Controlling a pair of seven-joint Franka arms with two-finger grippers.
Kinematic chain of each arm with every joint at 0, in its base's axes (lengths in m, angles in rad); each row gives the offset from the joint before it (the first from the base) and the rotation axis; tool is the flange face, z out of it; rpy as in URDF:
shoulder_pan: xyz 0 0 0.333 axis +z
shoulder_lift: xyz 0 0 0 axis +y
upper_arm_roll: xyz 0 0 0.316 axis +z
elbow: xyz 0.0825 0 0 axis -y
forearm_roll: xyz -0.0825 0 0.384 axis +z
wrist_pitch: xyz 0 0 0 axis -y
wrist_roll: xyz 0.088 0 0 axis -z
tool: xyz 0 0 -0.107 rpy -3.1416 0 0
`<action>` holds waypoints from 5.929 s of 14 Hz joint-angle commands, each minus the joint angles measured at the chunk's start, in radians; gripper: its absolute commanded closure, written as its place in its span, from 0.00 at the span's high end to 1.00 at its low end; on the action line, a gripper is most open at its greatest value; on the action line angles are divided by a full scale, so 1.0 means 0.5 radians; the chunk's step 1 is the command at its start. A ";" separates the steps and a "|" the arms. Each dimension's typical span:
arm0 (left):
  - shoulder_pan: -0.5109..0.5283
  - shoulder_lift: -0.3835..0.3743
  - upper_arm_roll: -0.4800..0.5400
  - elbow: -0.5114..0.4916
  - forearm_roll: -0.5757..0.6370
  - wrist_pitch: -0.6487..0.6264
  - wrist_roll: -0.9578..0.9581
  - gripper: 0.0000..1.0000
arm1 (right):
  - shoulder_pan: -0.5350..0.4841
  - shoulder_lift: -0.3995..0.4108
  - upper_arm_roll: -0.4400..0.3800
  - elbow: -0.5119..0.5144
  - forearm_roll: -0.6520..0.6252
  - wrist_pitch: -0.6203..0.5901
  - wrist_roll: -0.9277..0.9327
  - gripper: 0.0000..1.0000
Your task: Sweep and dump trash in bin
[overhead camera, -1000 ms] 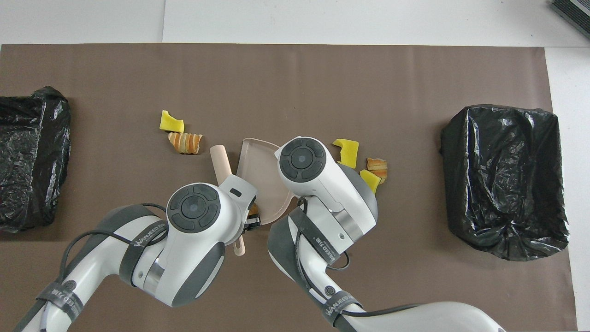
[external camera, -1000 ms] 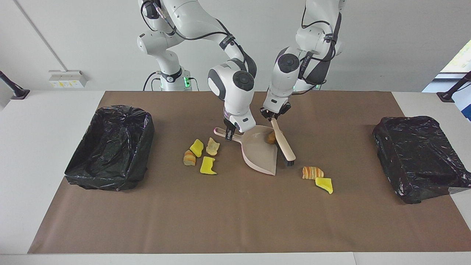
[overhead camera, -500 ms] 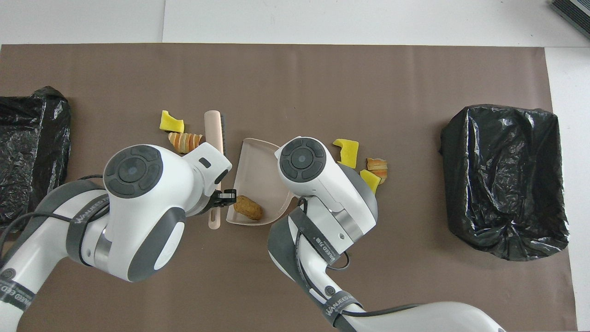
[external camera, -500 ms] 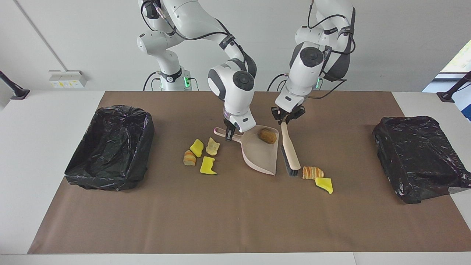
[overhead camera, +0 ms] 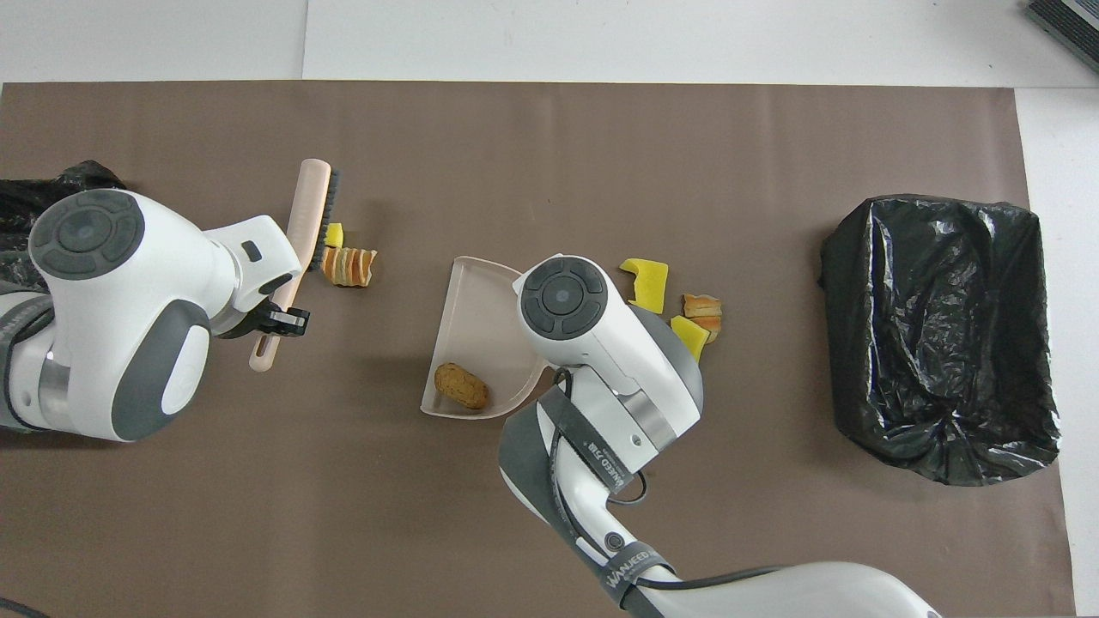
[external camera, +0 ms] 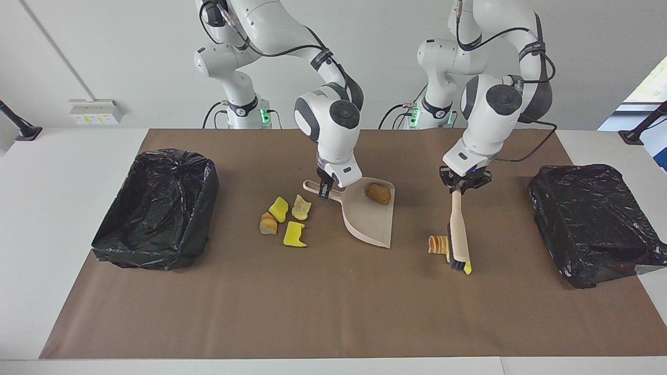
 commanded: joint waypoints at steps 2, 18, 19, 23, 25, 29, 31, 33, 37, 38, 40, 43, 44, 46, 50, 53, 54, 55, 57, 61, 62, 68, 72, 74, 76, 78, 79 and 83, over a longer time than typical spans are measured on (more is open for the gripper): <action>0.163 0.233 -0.024 0.351 0.169 -0.170 0.195 0.00 | -0.011 -0.043 0.038 -0.102 0.058 0.036 -0.178 0.00; 0.041 0.219 -0.064 -0.007 -0.035 -0.332 0.775 0.00 | -0.008 -0.080 0.038 -0.172 0.116 0.052 -0.041 0.00; -0.017 0.179 -0.058 -0.063 -0.146 -0.335 0.769 0.00 | -0.008 -0.080 0.038 -0.175 0.116 0.052 -0.041 0.00; -0.262 0.145 -0.061 -0.109 -0.373 -0.329 0.310 0.00 | -0.011 -0.080 0.038 -0.175 0.116 0.055 -0.041 0.00; -0.327 0.139 -0.061 -0.103 -0.520 -0.338 0.132 0.00 | -0.008 -0.080 0.038 -0.175 0.116 0.055 -0.041 0.00; -0.391 0.136 -0.076 -0.008 -0.653 -0.335 -0.093 0.00 | -0.011 -0.080 0.038 -0.175 0.116 0.058 -0.041 0.00; -0.389 0.129 -0.079 0.068 -0.656 -0.360 -0.255 0.00 | -0.008 -0.080 0.038 -0.175 0.116 0.058 -0.044 0.00; -0.367 0.044 -0.067 0.066 -0.653 -0.500 -0.299 0.00 | -0.011 -0.080 0.038 -0.178 0.116 0.061 -0.044 0.00; -0.354 -0.122 -0.051 -0.078 -0.366 -0.725 -0.744 0.00 | -0.011 -0.080 0.038 -0.178 0.116 0.064 -0.060 0.00; -0.355 -0.180 -0.054 -0.182 -0.319 -0.673 -0.871 0.00 | -0.011 -0.080 0.038 -0.178 0.116 0.064 -0.060 0.00; -0.346 -0.293 -0.054 -0.403 -0.322 -0.471 -0.918 0.00 | -0.011 -0.080 0.038 -0.178 0.116 0.064 -0.060 0.00; -0.358 -0.404 -0.061 -0.618 -0.325 -0.385 -0.949 0.00 | -0.011 -0.080 0.038 -0.178 0.116 0.064 -0.063 0.00; -0.373 -0.389 -0.067 -0.640 -0.337 -0.345 -0.952 0.00 | -0.011 -0.080 0.038 -0.178 0.116 0.064 -0.060 0.00; -0.428 -0.346 -0.067 -0.689 -0.392 -0.207 -0.949 0.00 | -0.011 -0.080 0.038 -0.178 0.116 0.064 -0.063 0.00; -0.615 -0.297 -0.073 -0.668 -0.533 0.008 -0.915 0.00 | -0.011 -0.080 0.038 -0.178 0.116 0.064 -0.060 0.00; -0.729 -0.215 -0.073 -0.530 -0.695 0.069 -0.946 0.00 | -0.011 -0.080 0.038 -0.178 0.116 0.064 -0.063 0.00; -0.756 -0.193 -0.073 -0.484 -0.723 0.082 -0.949 0.00 | -0.015 -0.080 0.038 -0.178 0.116 0.064 -0.063 0.00; -0.760 -0.181 -0.076 -0.468 -0.733 0.082 -0.952 0.00 | -0.015 -0.080 0.038 -0.178 0.116 0.064 -0.063 0.00; -0.802 -0.211 -0.073 -0.496 -0.736 0.021 -0.952 0.00 | -0.015 -0.080 0.038 -0.178 0.116 0.064 -0.063 0.00; -0.812 -0.278 -0.073 -0.511 -0.699 -0.396 -1.029 0.00 | -0.015 -0.080 0.038 -0.178 0.116 0.064 -0.063 0.00; -0.833 -0.294 -0.073 -0.514 -0.678 -0.479 -1.032 0.00 | -0.015 -0.080 0.038 -0.178 0.116 0.064 -0.063 0.00; -1.035 -0.466 -0.088 -0.677 -0.665 -0.731 -1.096 0.00 | -0.018 -0.080 0.038 -0.178 0.116 0.064 -0.063 0.00; -1.125 -0.503 -0.097 -0.677 -0.665 -0.887 -1.148 0.00 | -0.018 -0.080 0.038 -0.178 0.116 0.064 -0.063 0.00; -1.094 -0.545 -0.088 -0.643 -0.632 -0.988 -1.148 0.00 | -0.021 -0.080 0.038 -0.181 0.116 0.064 -0.063 0.00; -1.009 -0.588 -0.082 -0.643 -0.561 -1.050 -1.154 0.00 | -0.027 -0.080 0.038 -0.184 0.116 0.064 -0.066 0.00; -0.950 -0.598 -0.085 -0.646 -0.463 -1.133 -1.158 0.00 | -0.042 -0.077 0.035 -0.181 0.116 0.049 -0.069 0.00; -0.947 -0.622 -0.085 -0.655 -0.441 -1.166 -1.164 0.00 | -0.073 -0.077 0.038 -0.181 0.116 0.033 -0.069 0.00; -0.925 -0.754 -0.097 -0.762 -0.438 -1.109 -1.265 0.00 | -0.158 -0.129 0.038 -0.154 0.122 0.042 -0.056 0.00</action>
